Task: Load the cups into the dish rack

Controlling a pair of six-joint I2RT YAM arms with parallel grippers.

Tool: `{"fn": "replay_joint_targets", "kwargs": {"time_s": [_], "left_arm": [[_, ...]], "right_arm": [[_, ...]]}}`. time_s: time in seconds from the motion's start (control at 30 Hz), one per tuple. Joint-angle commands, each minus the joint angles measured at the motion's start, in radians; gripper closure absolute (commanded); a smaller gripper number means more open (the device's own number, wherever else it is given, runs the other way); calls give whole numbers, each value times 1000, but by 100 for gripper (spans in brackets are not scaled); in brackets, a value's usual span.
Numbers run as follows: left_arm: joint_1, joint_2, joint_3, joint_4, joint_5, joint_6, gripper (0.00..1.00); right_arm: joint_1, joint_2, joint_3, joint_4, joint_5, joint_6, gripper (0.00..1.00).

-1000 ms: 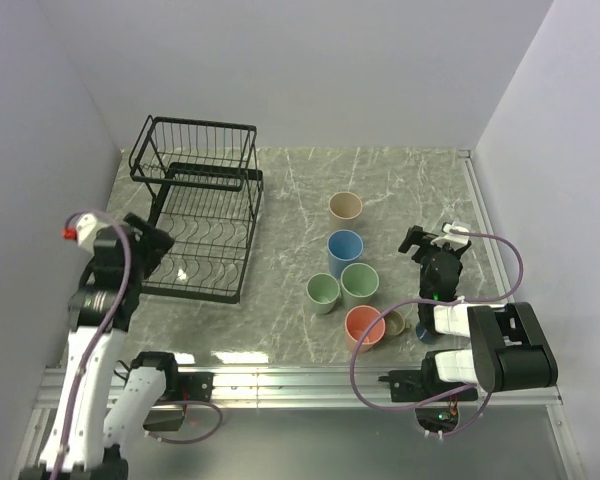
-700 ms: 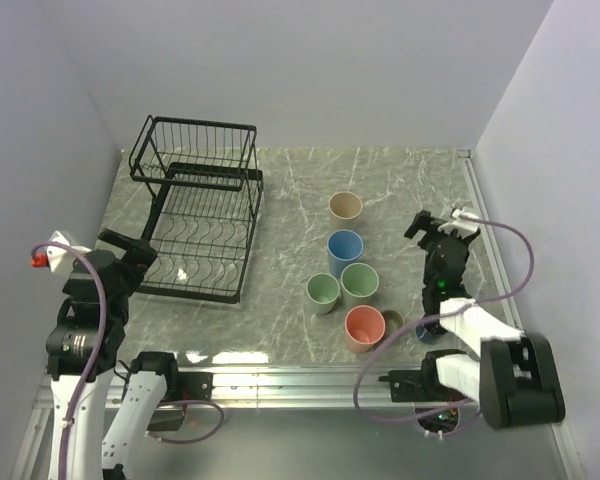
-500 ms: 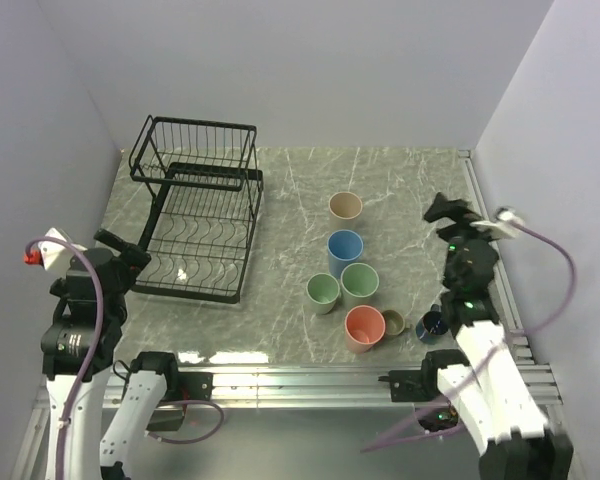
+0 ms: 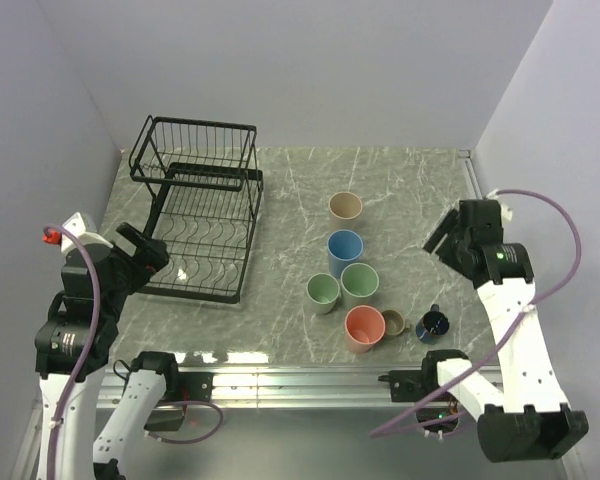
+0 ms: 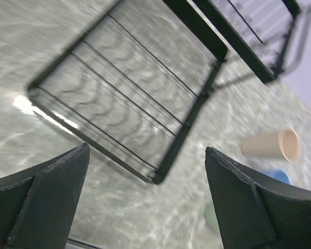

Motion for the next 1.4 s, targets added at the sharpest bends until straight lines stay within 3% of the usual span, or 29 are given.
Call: {"fn": "replay_joint_targets", "kwargs": {"time_s": [0.0, 0.2, 0.33, 0.63, 1.17, 1.37], "left_arm": [[-12, 7, 1, 52, 177, 37, 2], [-32, 53, -10, 3, 251, 21, 9], [-37, 36, -16, 5, 247, 23, 7], [-43, 35, -12, -14, 247, 15, 9], [-57, 50, -38, 5, 250, 6, 10], [-69, 52, -45, 8, 249, 11, 10]], "right_arm": [[0, -19, 51, -322, 15, -28, 26], [0, -42, -58, -341, -133, 87, 35], [1, -68, -165, -321, -154, 114, 39], [12, -42, -271, -282, -135, 202, 46], [30, 62, -372, -171, -99, 259, 46], [36, 94, -422, -129, -60, 256, 58]]}}
